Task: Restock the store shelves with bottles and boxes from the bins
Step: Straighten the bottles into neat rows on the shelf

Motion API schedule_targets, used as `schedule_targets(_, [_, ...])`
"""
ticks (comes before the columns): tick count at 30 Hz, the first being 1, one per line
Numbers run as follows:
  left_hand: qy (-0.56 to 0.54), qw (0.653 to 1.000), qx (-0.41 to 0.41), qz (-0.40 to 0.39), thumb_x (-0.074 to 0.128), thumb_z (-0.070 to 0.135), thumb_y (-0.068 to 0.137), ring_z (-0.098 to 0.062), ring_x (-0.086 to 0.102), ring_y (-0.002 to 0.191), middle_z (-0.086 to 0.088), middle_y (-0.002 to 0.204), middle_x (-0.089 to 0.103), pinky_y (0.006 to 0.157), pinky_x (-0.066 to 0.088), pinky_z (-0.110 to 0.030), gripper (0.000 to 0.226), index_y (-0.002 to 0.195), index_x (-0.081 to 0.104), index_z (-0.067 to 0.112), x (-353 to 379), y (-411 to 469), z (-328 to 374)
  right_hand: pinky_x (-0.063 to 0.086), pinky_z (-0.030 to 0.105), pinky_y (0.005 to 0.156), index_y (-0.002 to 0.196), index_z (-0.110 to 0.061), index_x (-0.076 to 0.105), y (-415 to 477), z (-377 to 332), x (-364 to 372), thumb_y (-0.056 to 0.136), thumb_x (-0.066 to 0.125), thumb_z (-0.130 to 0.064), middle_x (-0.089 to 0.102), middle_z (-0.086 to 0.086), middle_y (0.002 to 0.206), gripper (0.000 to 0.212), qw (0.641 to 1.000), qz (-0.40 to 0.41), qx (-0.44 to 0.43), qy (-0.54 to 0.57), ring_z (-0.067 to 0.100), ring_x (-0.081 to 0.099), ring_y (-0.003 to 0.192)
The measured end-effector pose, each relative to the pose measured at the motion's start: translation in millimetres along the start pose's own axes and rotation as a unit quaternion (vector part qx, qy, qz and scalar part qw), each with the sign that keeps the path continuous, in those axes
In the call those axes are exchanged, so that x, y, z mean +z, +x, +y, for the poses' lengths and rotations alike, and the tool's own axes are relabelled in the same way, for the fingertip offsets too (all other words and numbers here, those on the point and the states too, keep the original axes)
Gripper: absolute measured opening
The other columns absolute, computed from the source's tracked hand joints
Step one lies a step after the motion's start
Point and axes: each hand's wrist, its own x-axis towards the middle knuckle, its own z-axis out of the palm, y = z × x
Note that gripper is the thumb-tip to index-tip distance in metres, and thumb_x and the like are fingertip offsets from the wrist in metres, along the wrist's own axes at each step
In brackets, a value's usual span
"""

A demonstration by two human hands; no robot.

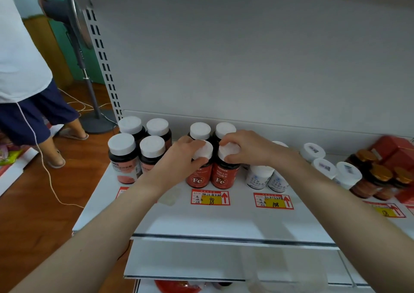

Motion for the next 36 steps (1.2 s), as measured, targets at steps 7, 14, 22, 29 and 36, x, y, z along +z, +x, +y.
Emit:
schedule_targets(7, [0.019, 1.0, 0.021, -0.002, 0.051, 0.037, 0.091, -0.028, 0.053, 0.106, -0.011, 0.118, 0.053, 0.084, 0.04, -0.029, 0.045, 0.131, 0.047, 0.016, -6, 3, 1, 0.037, 0.02, 0.08, 0.128, -0.021, 0.051, -1, 0, -3, 0.086, 0.061, -0.025, 0.052, 0.0, 0.127, 0.043, 1.0, -0.004, -0.003, 0.017, 0.015, 0.048, 0.107])
schedule_targets(14, [0.016, 0.999, -0.041, 0.015, 0.052, 0.032, 0.092, -0.029, 0.053, 0.104, -0.017, 0.115, 0.055, 0.081, 0.038, -0.029, 0.042, 0.127, 0.051, 0.008, -25, 53, -9, 0.036, 0.023, 0.083, 0.124, -0.012, 0.054, 23, 8, -23, 0.089, 0.059, -0.028, 0.053, 0.008, 0.128, 0.039, 0.993, 0.097, 0.041, 0.061, 0.021, 0.053, 0.112])
schedule_targets(22, [-0.007, 0.994, -0.059, -0.089, 0.058, 0.032, 0.088, -0.026, 0.055, 0.105, -0.01, 0.111, 0.06, 0.083, 0.042, -0.031, 0.036, 0.11, 0.058, 0.004, -18, 78, -10, 0.035, 0.024, 0.083, 0.127, -0.012, 0.052, 56, 13, -15, 0.083, 0.065, -0.033, 0.049, 0.009, 0.132, 0.05, 0.994, 0.046, 0.074, 0.063, 0.023, 0.048, 0.117])
schedule_targets(29, [0.002, 0.996, -0.049, -0.08, 0.054, 0.031, 0.09, -0.018, 0.049, 0.09, -0.008, 0.098, 0.055, 0.07, 0.031, -0.021, 0.038, 0.111, 0.058, -0.002, -17, 78, -10, 0.038, 0.026, 0.08, 0.121, -0.012, 0.057, 52, 13, -12, 0.081, 0.067, -0.033, 0.053, 0.007, 0.125, 0.047, 0.992, 0.066, 0.08, 0.078, 0.022, 0.05, 0.112])
schedule_targets(36, [-0.071, 0.992, -0.102, 0.004, 0.037, 0.026, 0.099, -0.029, 0.045, 0.122, -0.017, 0.133, 0.05, 0.091, 0.034, -0.028, 0.043, 0.139, 0.037, 0.008, -12, 55, 3, 0.031, 0.026, 0.095, 0.135, -0.009, 0.042, 30, 9, -3, 0.096, 0.045, -0.03, 0.045, 0.008, 0.14, 0.045, 0.97, 0.155, 0.113, 0.15, 0.023, 0.043, 0.126])
